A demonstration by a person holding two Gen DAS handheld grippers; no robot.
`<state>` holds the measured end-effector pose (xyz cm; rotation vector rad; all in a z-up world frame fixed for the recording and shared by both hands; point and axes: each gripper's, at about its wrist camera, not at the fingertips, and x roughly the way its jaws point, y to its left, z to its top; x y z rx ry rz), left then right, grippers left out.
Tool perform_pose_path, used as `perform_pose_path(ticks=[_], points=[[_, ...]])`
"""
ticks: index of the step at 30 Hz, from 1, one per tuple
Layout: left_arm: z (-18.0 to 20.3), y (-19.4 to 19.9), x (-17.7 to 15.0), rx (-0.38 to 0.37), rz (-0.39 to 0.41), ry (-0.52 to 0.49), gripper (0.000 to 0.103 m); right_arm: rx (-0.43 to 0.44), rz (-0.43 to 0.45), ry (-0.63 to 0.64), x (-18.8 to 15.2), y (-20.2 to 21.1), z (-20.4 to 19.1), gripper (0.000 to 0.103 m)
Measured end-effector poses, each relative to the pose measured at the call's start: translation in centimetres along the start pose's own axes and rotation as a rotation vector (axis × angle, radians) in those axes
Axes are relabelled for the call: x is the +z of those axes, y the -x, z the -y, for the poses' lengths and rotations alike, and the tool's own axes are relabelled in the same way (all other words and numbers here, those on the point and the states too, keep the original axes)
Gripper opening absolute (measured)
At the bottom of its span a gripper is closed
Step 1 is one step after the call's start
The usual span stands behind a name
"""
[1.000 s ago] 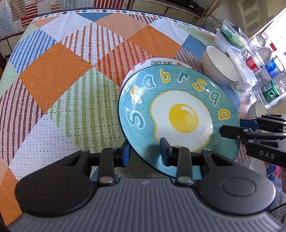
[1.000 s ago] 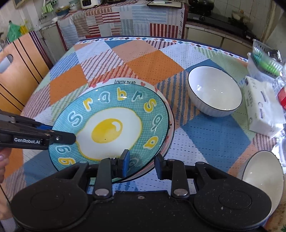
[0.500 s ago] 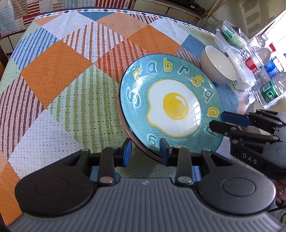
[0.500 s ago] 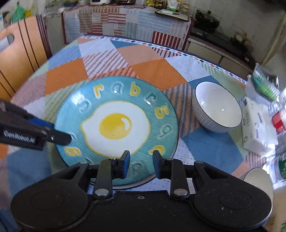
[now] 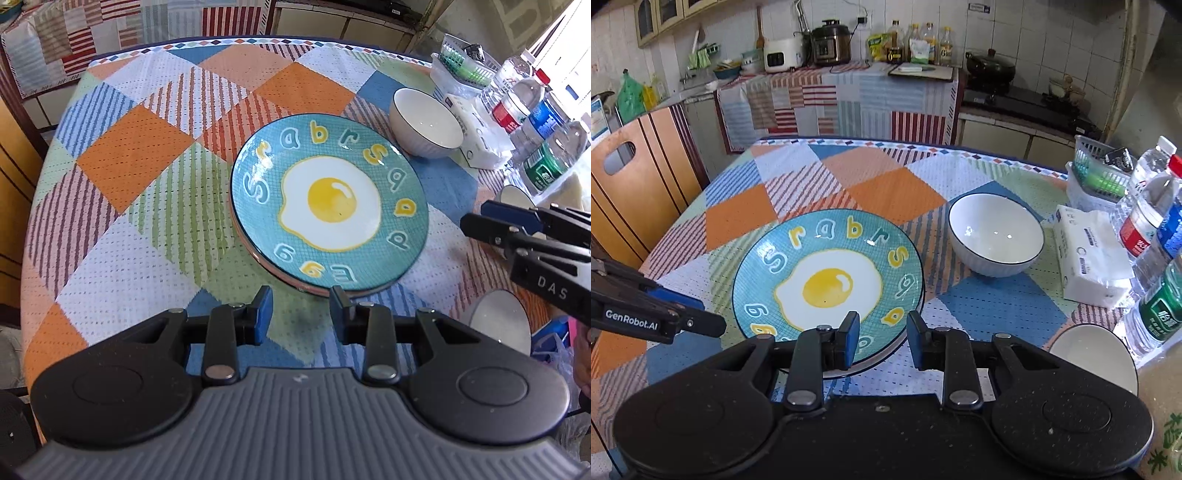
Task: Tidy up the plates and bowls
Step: 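Move both grippers to a white bowl and grasp its rim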
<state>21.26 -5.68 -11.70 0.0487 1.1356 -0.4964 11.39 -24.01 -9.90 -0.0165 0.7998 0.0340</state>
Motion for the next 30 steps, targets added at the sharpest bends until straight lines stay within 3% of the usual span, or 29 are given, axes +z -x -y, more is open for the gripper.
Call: perform_pose_path(ticks=[11,18,27,30], points=[[3.9,6.0,-2.8,0.101,0.029,-0.050,0.033,0.073,0.066,0.024,-0.3,6.0,0.8,0.041],[7.3,8.5,-3.9,0.144,0.042,-0.117,0.038,0.087,0.101,0.089,-1.6,10.4,1.7,0.059],[11.0,9.4,-5.5,0.101,0.039,-0.166,0.049,0.091,0.098,0.126,-5.1,13.8,3.4,0.076],[11.7,9.4,-6.0,0.086,0.041,-0.166,0.052,0.101,0.109,0.140,-6.7,14.5,3.8,0.091]])
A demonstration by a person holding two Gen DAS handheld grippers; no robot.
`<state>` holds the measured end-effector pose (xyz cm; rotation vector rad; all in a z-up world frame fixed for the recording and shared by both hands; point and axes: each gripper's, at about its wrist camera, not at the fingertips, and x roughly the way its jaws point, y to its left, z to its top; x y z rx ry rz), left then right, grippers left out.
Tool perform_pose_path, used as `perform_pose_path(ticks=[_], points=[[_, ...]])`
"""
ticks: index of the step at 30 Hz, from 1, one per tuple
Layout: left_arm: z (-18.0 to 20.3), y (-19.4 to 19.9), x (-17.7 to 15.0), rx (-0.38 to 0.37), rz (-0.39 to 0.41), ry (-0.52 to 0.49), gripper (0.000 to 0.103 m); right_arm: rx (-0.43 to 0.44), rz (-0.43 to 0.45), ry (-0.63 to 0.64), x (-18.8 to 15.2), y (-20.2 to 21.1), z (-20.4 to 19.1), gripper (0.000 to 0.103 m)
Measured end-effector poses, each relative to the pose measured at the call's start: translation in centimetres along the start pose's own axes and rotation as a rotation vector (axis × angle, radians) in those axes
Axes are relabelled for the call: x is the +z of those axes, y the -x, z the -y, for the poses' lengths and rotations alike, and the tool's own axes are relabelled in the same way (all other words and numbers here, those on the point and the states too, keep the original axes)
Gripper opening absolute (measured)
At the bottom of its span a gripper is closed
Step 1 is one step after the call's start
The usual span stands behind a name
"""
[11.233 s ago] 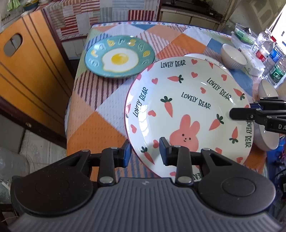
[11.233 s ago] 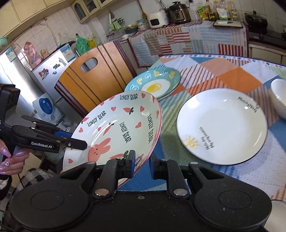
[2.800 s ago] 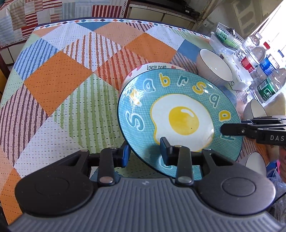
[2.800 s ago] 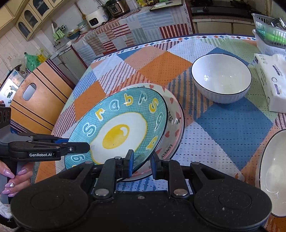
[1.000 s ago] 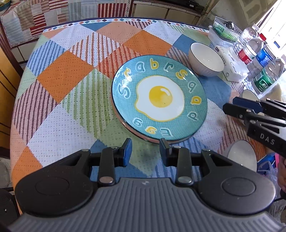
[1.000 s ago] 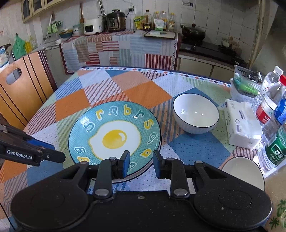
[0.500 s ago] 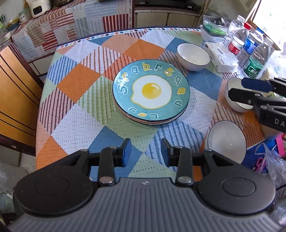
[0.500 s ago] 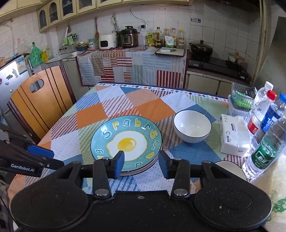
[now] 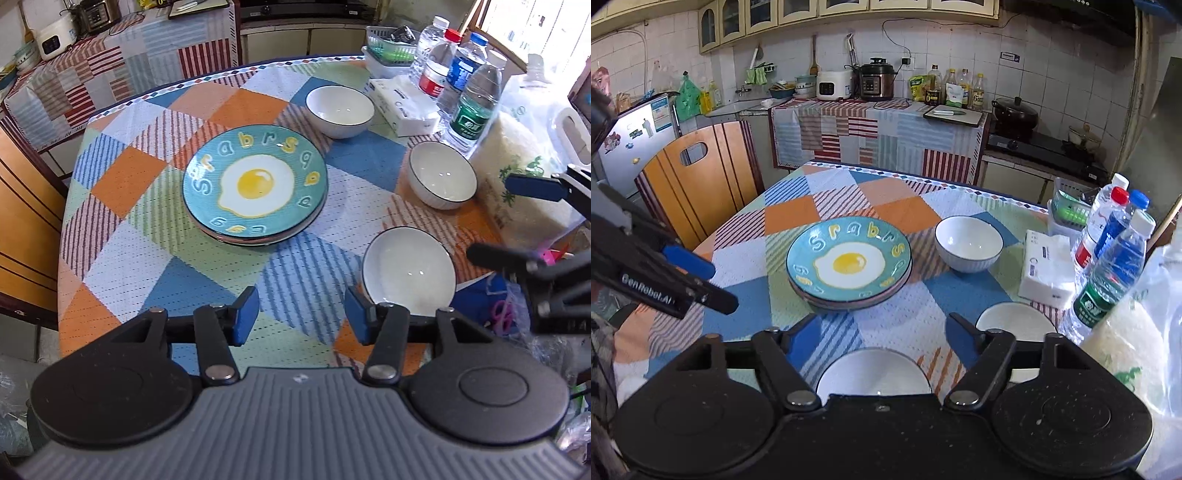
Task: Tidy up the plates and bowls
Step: 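Move both grippers to a white bowl and grasp its rim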
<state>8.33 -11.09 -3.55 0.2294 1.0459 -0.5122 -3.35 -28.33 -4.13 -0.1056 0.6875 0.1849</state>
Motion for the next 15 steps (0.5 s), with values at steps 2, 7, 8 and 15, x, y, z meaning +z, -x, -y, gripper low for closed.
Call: perform_pose_path(ticks=[2,7,8,15], points=[[0.6,-0.1,-0.2,-0.008,-0.002,-0.005,0.055,-0.008,0.015,0.027,-1.1,0.6,-0.1,0.093],[1.7,-0.8,-0.6,-0.028,-0.004,-0.008,0.062,0.003,0.004,0.025,-3.6,0.7,0.0,0.099],[2.0,-1.0,-0.6,-0.029,-0.003,-0.011,0.063,0.015,-0.001,0.021,-4.1,0.6,0.0,0.099],[3.4,-2.4,-0.8,-0.040,0.000,-0.065,0.077,0.051,-0.077,0.041,-7.4,-2.1,-0.7,0.099]])
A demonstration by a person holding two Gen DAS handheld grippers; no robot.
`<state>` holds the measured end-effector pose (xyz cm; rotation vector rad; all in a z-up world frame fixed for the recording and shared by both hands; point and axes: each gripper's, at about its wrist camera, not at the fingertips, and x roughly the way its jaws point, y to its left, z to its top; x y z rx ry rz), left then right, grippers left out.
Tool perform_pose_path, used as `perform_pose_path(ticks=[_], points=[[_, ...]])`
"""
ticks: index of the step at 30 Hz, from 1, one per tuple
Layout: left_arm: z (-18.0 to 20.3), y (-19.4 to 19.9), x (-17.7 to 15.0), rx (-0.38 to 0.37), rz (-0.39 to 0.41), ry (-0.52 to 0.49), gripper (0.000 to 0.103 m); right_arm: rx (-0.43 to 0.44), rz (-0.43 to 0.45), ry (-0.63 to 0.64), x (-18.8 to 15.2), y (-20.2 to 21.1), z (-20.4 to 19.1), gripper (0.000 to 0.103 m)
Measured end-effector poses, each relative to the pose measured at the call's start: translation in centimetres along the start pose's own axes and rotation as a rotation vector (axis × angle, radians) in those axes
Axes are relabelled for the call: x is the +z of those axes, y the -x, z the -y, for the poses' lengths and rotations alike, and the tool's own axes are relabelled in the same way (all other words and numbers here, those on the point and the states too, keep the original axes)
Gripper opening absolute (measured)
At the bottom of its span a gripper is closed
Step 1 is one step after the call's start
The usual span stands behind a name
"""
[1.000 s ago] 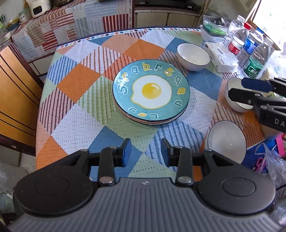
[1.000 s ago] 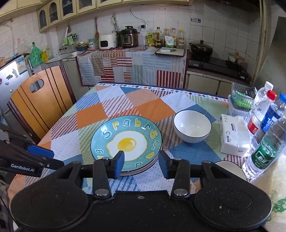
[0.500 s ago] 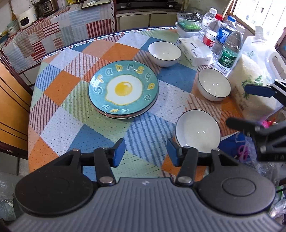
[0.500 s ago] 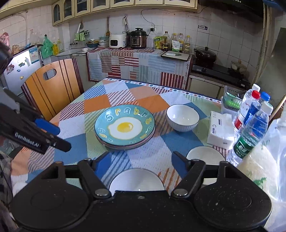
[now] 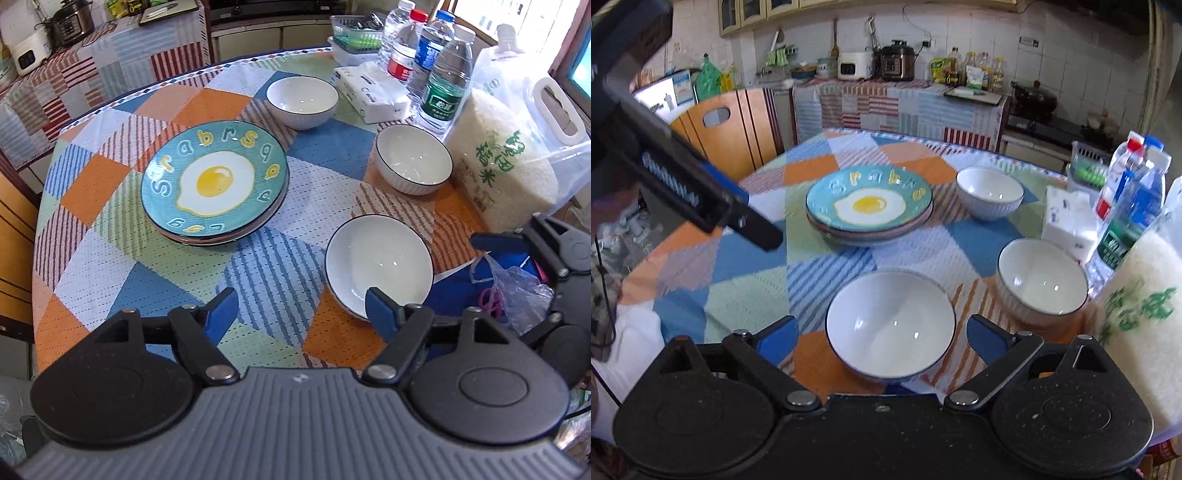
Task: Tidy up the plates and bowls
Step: 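Move both grippers to a white bowl and grasp its rim, then carry the white bowl beside the plate stack and open both grippers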
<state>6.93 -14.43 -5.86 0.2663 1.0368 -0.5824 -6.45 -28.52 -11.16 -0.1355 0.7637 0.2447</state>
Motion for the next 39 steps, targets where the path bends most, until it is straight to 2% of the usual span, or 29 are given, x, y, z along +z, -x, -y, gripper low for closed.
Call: perform_pose_path(ticks=[11,14,22,25,27,30,32,39], points=[[1.4,-4.0,0.0,-0.010,-0.049,-0.037,0.084,-0.003,-0.095,0.020,-2.4,-5.0,-0.3,0.099],[1.7,-5.5,0.1,-0.041,-0.058,-0.051,0.084,-0.004,-0.113,0.019,-2.6,-6.0,-0.2,0.099],[2.3,-9.1,0.4,-0.087,-0.073,-0.024,0.082,0.002,-0.096,-0.040,-2.8,-8.1,0.7,0.099],[2.3,-9.9,0.5,-0.097,-0.070,-0.013,0.072,-0.004,-0.089,-0.045,-2.8,-8.6,0.7,0.099],[2.3,-10.4,0.5,-0.114,-0.083,-0.014,0.036,-0.002,-0.086,-0.044,-2.9,-8.9,0.7,0.099],[2.6,-10.9,0.3,-0.098,-0.117,-0.031,0.021,0.001,-0.079,-0.022,-3.0,-9.1,0.7,0.100],[2.6,-10.9,0.1,-0.081,-0.116,-0.052,0.016,0.006,-0.076,-0.012,-2.9,-9.2,0.9,0.100],[2.0,-10.3,-0.4,-0.065,-0.109,-0.047,0.016,0.028,-0.061,-0.015,-2.8,-9.2,0.5,0.099]])
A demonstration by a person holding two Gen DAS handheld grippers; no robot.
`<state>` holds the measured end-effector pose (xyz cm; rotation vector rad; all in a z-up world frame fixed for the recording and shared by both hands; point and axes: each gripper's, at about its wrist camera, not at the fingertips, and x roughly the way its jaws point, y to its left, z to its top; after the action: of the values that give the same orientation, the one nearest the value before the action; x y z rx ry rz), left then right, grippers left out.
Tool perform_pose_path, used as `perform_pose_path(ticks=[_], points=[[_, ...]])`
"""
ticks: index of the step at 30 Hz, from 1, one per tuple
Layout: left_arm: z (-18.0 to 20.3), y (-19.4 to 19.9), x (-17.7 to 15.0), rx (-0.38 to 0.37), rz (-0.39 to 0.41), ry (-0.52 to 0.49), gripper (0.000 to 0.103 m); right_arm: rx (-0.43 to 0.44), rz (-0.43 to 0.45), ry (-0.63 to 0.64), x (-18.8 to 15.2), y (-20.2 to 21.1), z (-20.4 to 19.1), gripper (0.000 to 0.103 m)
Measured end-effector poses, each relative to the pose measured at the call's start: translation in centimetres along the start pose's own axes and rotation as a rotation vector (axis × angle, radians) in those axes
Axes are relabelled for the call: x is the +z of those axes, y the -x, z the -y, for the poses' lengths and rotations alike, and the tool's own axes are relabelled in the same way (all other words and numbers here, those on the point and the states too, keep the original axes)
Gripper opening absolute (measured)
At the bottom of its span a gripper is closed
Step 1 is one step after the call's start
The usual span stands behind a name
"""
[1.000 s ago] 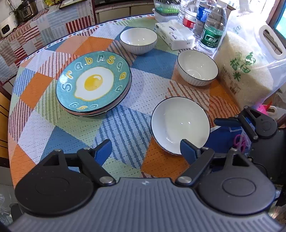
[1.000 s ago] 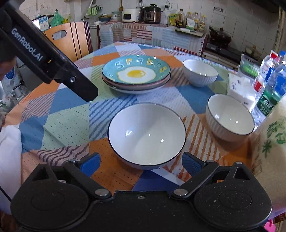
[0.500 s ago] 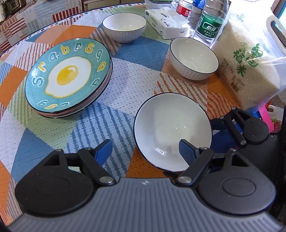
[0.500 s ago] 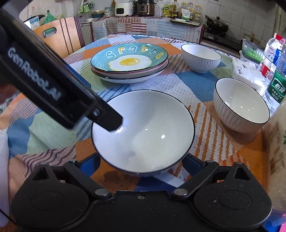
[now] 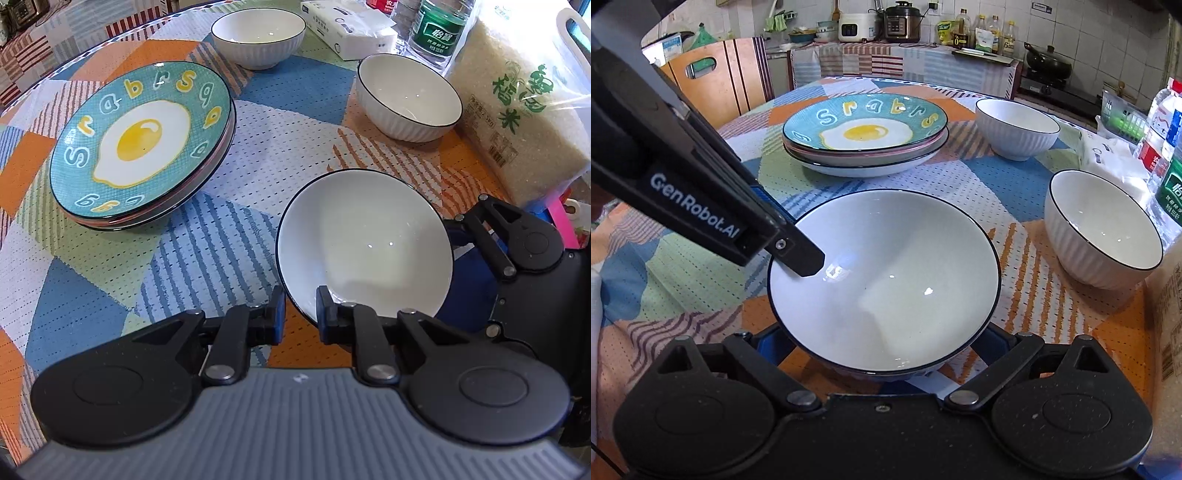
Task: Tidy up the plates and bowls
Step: 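Carry the white bowl beside the plate stack and open both grippers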
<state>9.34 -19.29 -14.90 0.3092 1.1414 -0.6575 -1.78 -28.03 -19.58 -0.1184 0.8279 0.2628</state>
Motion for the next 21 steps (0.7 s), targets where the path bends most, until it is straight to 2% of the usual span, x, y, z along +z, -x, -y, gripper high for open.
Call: perform_pose_path(ticks=[7,13,17,21], points=[[-2.4,2.4,-1.0,0.032,0.025,0.034,0.016,0.024,0.009,0.085,2.2,-0.2,-2.0,0.099],[-5.1,4.8,-2.2,0.072,0.042,0.059,0.016,0.077,0.036,0.098,4.1,-0.4,-4.4,0.099],[-6.4,5.1,-3.0,0.116,0.030,0.063,0.016,0.098,0.041,0.139,5.0,-1.2,-6.1,0.099],[-8.0,4.6,-3.7,0.119,0.017,0.103,0.016,0.126,0.029,0.175,5.7,-2.4,-7.0,0.099]])
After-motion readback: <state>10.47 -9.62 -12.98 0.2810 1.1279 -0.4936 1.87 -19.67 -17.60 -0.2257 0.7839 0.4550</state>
